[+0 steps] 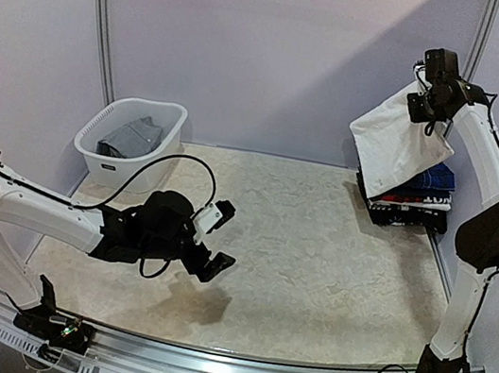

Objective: Fold and stack the mixed laundry pile
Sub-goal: Place the square-folded T-shirt at the corner of the board.

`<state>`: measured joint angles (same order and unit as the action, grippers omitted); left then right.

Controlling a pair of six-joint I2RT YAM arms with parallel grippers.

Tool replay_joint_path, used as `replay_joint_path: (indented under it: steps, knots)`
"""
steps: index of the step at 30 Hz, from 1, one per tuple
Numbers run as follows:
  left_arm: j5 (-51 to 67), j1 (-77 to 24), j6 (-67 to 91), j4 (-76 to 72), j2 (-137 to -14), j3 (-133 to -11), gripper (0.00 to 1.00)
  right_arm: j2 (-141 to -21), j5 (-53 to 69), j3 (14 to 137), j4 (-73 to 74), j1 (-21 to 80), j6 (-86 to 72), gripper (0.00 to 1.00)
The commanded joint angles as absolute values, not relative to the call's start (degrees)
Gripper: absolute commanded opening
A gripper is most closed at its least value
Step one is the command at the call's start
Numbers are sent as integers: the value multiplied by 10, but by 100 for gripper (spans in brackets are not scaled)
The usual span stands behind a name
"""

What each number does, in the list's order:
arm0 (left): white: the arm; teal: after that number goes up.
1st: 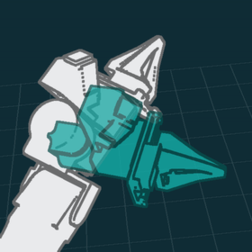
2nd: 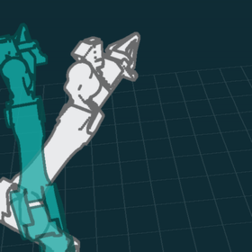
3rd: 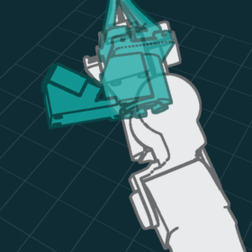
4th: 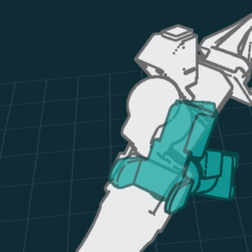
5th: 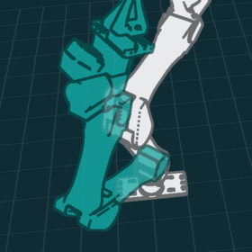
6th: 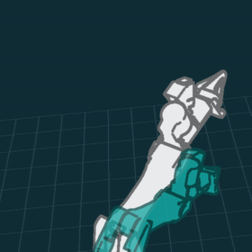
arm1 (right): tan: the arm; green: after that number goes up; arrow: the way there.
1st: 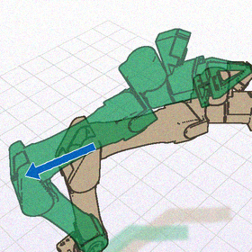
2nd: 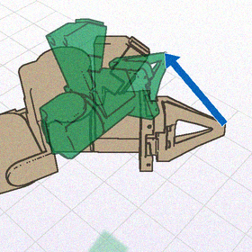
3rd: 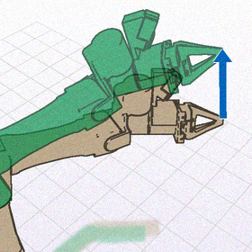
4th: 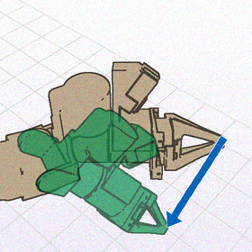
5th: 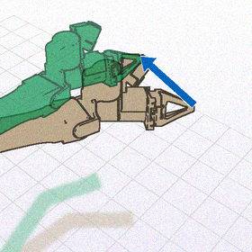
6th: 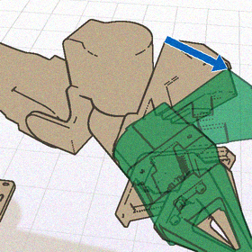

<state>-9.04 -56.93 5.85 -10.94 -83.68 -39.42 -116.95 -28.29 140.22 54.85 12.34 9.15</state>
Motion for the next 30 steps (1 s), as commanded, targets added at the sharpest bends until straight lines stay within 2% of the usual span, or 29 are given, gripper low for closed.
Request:
replay_joint_path:
  steps: [1,30]
  knots:
    - [-79,-562,63,-120,-841,-393,98,-1197,-270,1419,495,104,95,0]
    - [-71,-562,69,-120,-859,-399,99,-1325,-279,1424,347,-30,75,0]
